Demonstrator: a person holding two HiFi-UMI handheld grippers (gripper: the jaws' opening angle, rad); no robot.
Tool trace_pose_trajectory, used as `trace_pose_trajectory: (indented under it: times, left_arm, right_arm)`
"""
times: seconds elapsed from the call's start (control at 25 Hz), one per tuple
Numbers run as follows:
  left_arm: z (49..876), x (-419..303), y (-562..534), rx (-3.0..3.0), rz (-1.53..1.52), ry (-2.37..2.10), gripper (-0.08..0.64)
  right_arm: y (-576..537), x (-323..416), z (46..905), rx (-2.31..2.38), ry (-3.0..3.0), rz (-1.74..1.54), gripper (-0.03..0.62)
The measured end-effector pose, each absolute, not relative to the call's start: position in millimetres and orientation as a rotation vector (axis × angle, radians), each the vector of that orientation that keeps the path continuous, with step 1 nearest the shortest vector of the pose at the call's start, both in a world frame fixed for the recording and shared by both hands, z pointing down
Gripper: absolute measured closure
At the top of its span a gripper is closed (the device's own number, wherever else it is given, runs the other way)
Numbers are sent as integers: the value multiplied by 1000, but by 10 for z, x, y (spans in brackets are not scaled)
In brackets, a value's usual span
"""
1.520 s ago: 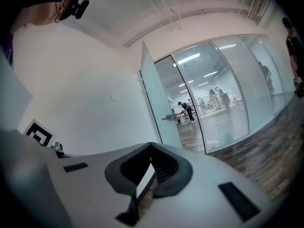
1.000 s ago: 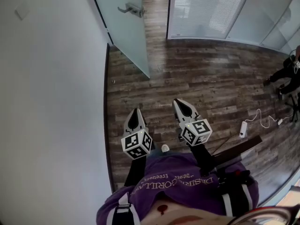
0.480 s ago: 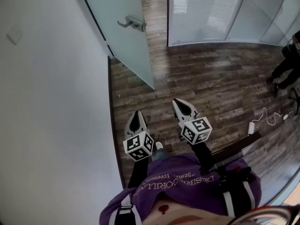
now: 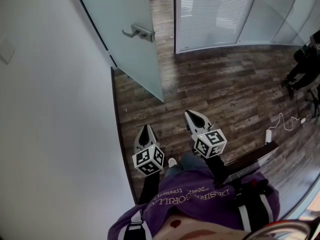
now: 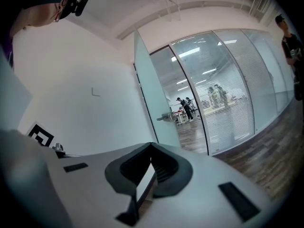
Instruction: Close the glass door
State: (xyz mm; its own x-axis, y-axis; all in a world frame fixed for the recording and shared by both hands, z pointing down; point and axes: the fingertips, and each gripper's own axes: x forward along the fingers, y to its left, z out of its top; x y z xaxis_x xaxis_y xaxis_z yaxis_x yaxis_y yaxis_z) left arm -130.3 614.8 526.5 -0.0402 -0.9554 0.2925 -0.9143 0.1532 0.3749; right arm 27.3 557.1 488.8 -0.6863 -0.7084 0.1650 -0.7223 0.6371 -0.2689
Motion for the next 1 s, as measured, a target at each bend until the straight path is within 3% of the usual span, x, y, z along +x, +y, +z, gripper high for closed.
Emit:
trace_pose_trajectory:
  times: [1.0]
  left_arm:
    - [5238,-1386,4227,1730,-129,-2052,558]
  right_arm:
    - [3543,43,4814,1067,-2889,467,595]
